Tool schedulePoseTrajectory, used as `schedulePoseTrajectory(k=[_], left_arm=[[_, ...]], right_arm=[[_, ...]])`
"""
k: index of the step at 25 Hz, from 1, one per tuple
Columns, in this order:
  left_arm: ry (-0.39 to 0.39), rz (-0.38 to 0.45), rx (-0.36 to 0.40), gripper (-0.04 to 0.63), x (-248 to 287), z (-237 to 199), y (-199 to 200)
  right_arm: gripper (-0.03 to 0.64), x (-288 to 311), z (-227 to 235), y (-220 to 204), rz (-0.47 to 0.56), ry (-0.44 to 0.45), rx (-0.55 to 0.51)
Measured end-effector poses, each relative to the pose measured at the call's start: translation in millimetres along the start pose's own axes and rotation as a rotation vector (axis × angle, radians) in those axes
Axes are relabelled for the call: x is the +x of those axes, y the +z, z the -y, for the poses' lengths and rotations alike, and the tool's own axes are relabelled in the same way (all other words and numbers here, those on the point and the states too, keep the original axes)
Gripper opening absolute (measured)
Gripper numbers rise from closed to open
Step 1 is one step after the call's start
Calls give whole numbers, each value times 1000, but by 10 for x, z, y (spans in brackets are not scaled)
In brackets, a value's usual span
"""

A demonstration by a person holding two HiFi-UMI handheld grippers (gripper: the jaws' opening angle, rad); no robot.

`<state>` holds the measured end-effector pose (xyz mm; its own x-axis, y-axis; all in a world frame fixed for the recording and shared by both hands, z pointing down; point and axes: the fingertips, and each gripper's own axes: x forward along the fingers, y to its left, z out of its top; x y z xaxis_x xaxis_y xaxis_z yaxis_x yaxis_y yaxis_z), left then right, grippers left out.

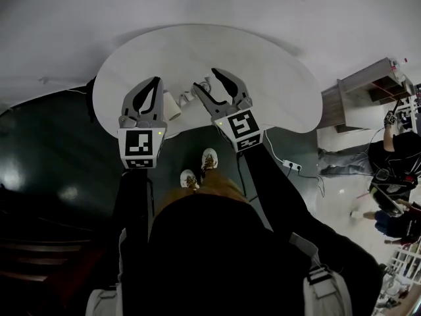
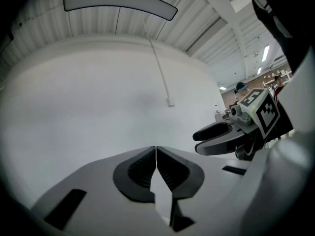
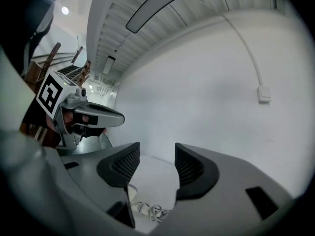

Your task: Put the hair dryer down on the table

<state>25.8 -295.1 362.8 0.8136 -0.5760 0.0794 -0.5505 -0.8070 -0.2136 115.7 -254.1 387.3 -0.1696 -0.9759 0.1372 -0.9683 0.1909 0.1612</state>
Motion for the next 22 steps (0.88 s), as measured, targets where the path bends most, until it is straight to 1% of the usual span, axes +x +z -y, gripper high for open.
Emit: schedulePoseTrajectory(k=[1,4,5,6,7,9,13,18,22], left_arm=[[-8,2,7,18,-1,23,18],[-18,5,22,18,7,68,53],[-20,5,18,18,14,78,50],[-22,3,10,18,23,89,38],[-25,2,1,18,32,100,23],[-32,-4,1,18,38,124,-3],[-45,-14,23,18,56,194,-13],[-32,5,29,18,27,253,32],[-46,9,32,18,-7,333,56]], right_arm=[[228,-34,18,28,8,-16,-4],[197,-118,86,75,24,-67,13],[144,-147,112,77,27,-88,20],[60,-176,131,75,28,-106,22],[32,-198,136,74,29,-118,15],[28,-217,123,78,31,-127,-1],[28,-271,169,84,42,-154,13],[26,-368,124,88,50,-160,-23],[26,-438,127,99,50,-170,-24]])
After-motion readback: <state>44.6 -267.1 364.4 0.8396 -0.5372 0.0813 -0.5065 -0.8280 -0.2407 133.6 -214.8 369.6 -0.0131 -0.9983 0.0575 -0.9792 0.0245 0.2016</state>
